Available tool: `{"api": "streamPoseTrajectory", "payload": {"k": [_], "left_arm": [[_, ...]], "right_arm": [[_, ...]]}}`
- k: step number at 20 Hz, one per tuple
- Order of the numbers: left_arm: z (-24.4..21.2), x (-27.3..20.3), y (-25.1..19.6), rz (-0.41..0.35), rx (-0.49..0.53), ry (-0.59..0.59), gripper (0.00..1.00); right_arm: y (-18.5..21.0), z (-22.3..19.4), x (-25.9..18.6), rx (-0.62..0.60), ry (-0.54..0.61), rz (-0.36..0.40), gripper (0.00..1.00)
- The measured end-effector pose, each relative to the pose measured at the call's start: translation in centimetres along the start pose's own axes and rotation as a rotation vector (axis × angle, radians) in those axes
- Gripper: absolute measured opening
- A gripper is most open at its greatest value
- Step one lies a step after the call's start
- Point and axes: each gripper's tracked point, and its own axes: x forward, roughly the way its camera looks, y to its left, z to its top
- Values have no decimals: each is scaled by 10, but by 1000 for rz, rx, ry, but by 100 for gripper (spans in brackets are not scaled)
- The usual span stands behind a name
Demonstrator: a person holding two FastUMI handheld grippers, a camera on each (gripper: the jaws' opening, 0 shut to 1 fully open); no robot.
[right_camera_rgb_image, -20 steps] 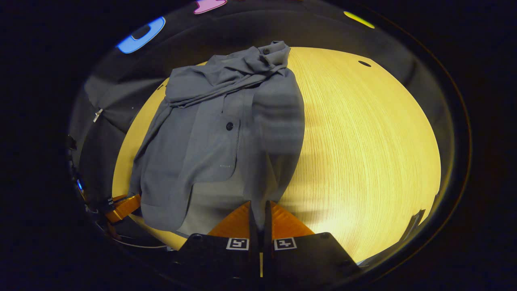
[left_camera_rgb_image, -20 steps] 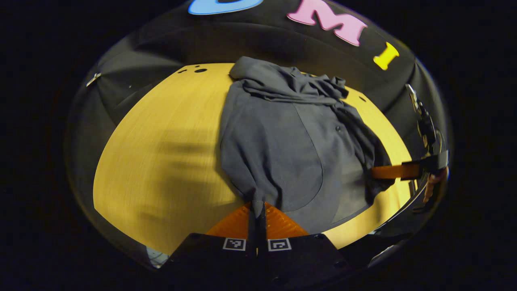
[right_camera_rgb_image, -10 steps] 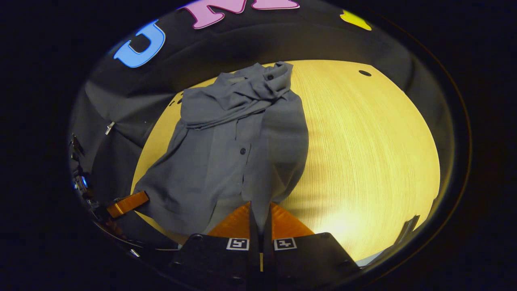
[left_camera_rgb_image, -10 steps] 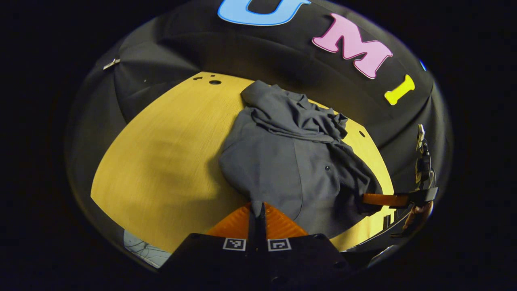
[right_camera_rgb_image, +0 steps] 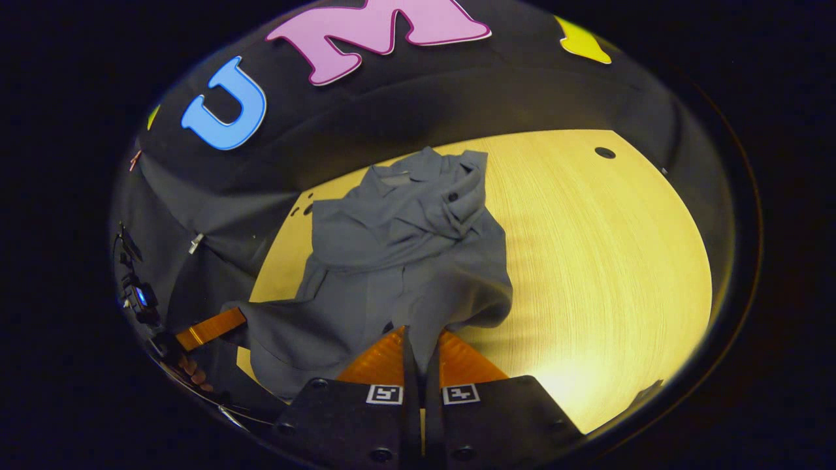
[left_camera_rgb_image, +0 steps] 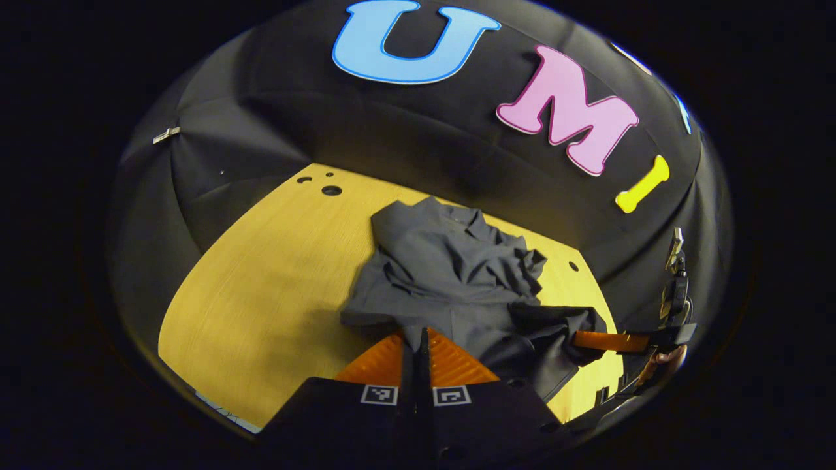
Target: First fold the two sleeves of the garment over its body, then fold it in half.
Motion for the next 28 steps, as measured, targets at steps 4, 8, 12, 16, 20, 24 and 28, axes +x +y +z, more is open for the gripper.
{"api": "streamPoseTrajectory", "payload": {"k": [4,8,12,16,20,24,28], "left_arm": [[43,21,-7,-2,8,-63,5],[104,47,-18,-30,7,-161,5],[161,91,-21,-30,-8,-230,5],[197,144,-14,-20,-29,-262,5],[219,204,3,14,-1,-280,5],[221,257,26,62,3,-282,5],[205,291,36,89,13,-246,6]], "right_arm": [[6,51,14,-14,-66,24,7],[10,106,32,-46,-150,31,7],[14,169,58,-81,-226,26,7],[17,216,88,-86,-282,17,7],[3,248,132,-53,-334,-32,7],[-32,255,177,-50,-354,-135,7],[-54,255,208,3,-344,-165,16]]}}
